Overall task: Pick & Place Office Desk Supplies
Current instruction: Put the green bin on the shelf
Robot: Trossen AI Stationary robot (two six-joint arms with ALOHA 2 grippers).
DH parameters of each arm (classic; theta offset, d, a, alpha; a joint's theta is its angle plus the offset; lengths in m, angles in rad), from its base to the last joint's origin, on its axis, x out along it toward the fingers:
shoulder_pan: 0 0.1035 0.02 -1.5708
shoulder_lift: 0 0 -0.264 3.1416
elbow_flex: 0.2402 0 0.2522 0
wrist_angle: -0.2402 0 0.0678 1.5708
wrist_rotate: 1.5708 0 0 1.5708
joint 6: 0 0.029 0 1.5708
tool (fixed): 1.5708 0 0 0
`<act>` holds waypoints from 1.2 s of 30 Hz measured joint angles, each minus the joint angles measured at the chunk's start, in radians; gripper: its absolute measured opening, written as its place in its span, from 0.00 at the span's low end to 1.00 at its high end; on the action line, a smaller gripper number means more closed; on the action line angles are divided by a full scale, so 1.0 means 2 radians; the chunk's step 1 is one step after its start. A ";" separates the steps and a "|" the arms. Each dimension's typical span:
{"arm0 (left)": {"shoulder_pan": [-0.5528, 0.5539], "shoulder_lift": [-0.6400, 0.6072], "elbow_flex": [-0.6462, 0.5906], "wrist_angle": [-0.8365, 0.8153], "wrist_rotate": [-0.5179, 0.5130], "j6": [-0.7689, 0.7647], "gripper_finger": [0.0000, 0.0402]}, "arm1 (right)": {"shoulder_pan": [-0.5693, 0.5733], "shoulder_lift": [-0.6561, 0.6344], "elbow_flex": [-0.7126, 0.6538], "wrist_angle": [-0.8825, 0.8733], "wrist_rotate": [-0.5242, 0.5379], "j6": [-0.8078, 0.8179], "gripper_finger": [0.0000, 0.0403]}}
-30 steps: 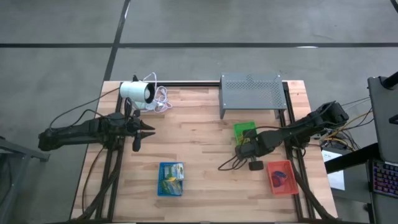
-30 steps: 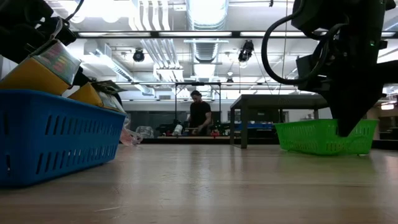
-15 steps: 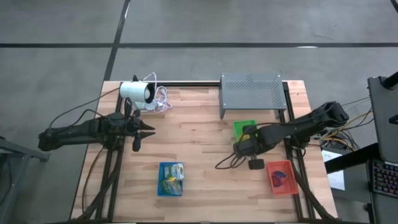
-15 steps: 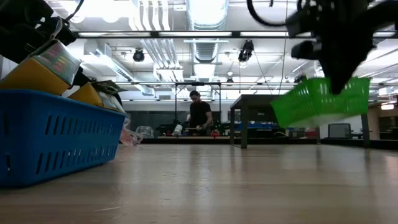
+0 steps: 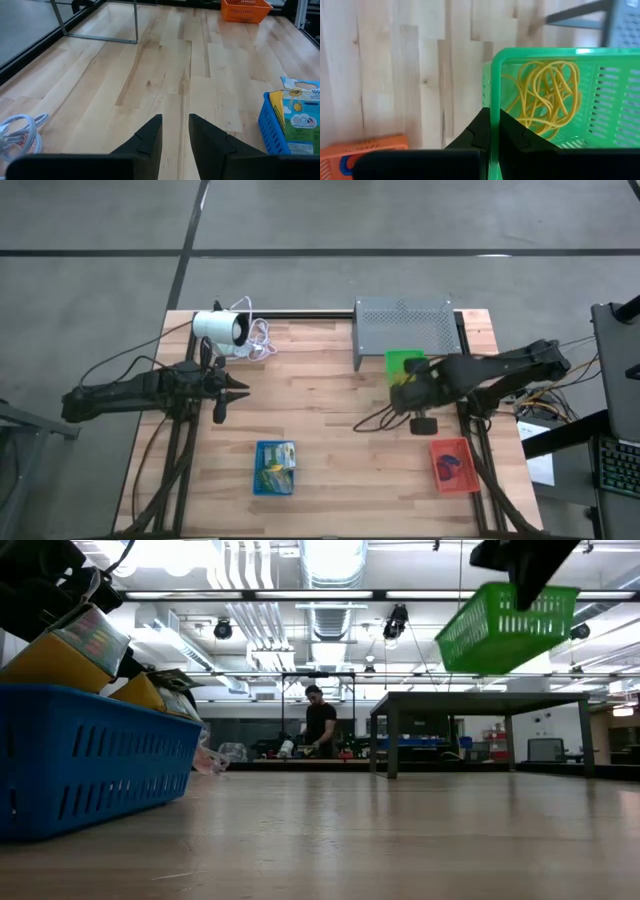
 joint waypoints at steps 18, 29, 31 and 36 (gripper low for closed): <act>0.000 0.000 0.000 0.000 0.000 0.000 0.25 | -0.148 -0.175 -0.006 -0.065 0.009 -0.136 0.03; 0.000 0.000 0.000 0.000 0.000 0.000 0.25 | -0.312 -0.142 -0.006 -0.065 0.003 -0.243 0.03; 0.000 0.000 0.000 0.000 0.000 0.000 0.25 | -0.341 -0.129 -0.006 -0.064 -0.003 -0.256 0.03; 0.000 0.000 0.000 0.000 0.000 0.000 0.25 | -0.408 -0.100 -0.006 -0.044 -0.023 -0.312 0.03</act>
